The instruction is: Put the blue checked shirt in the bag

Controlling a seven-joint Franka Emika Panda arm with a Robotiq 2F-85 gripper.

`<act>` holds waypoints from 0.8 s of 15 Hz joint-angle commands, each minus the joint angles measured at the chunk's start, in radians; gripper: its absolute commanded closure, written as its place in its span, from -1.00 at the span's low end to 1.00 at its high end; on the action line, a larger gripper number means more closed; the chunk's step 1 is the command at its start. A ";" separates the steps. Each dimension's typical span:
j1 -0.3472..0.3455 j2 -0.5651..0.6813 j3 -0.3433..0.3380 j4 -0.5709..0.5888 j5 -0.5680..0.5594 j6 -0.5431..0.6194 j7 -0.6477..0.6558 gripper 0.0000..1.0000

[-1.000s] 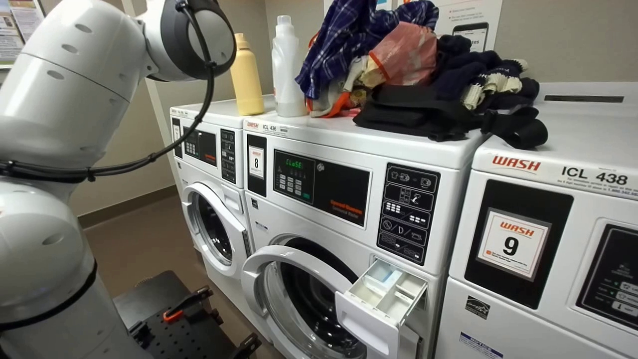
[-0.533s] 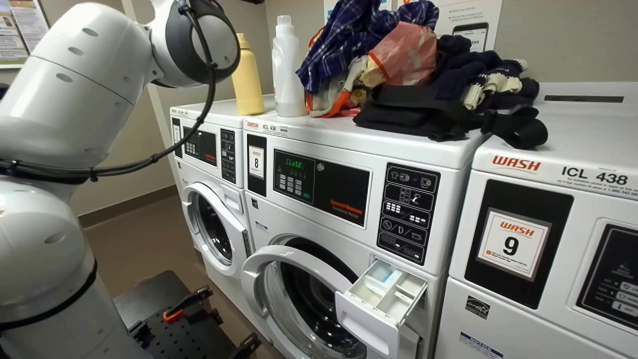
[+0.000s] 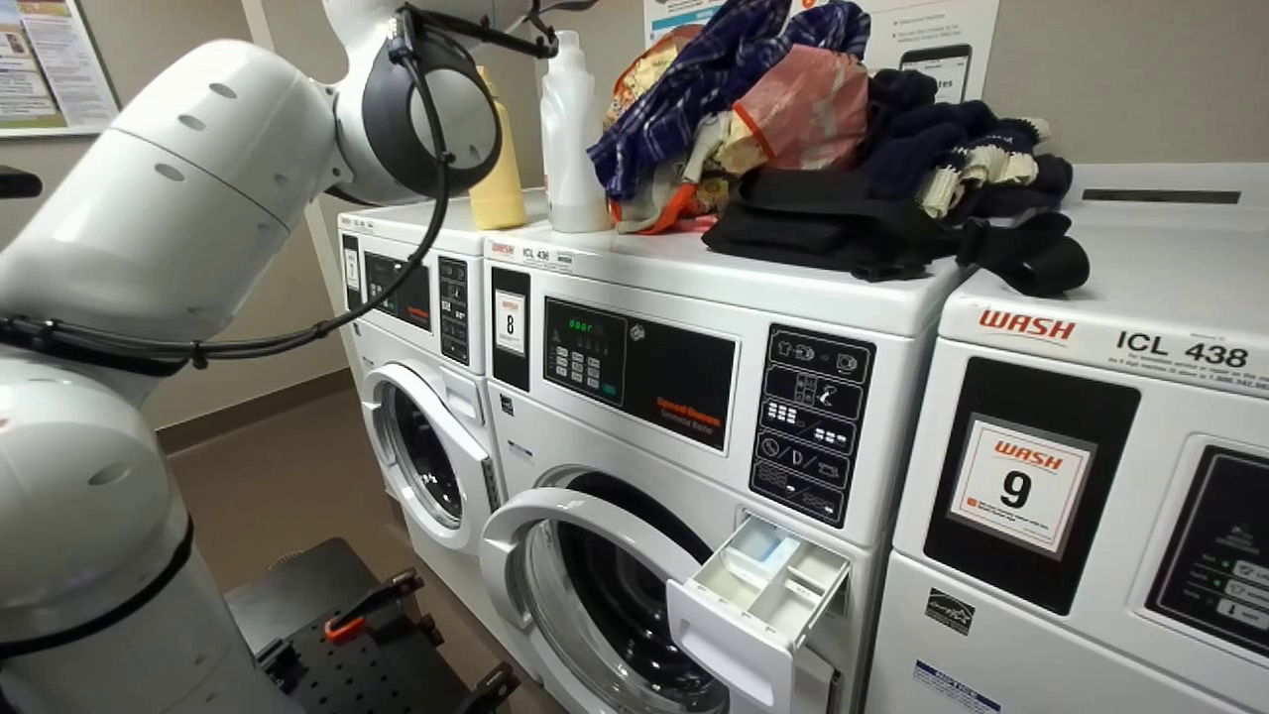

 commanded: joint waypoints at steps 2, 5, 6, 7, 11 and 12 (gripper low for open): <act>-0.002 0.035 -0.028 -0.013 -0.025 0.016 0.013 0.97; -0.011 0.042 -0.015 -0.018 -0.009 -0.008 -0.005 0.97; -0.015 0.040 -0.009 -0.019 -0.003 -0.014 -0.014 0.97; -0.016 0.034 -0.006 -0.022 -0.001 -0.029 -0.028 0.97; -0.023 0.012 0.000 -0.010 0.007 -0.033 -0.028 0.09; -0.023 0.004 0.001 -0.007 0.008 -0.034 -0.026 -0.08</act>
